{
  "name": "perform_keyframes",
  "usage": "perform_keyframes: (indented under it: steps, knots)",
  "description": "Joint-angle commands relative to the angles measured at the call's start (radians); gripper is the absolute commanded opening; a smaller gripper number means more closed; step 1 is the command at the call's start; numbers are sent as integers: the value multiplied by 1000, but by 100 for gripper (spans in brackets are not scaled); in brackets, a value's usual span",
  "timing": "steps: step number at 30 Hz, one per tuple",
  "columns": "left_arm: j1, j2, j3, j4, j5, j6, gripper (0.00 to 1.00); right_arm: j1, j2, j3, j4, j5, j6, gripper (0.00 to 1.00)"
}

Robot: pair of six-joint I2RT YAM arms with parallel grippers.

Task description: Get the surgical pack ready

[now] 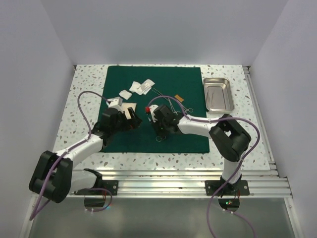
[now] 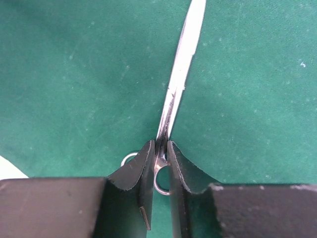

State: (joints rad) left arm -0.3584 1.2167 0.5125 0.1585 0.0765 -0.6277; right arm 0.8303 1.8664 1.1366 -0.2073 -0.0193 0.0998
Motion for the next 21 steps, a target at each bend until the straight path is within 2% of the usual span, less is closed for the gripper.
perform_keyframes:
  steps: [1, 7, 12, 17, 21]
  knots:
    - [-17, 49, 50, -50, -15, -102, 100, 9, -49, -54, 32, -48, 29, 18]
    - [-48, 118, 92, -19, -29, -187, 100, 9, -85, -121, 135, -53, 70, 10]
    - [-105, 269, 196, -65, -43, -184, 100, 7, -131, -201, 232, -41, 84, 8]
    - [-132, 354, 270, -74, -55, -196, 100, 9, -147, -241, 287, -24, 83, 5]
    - [-166, 431, 337, -145, -75, -199, 100, 9, -167, -273, 325, -14, 86, 5]
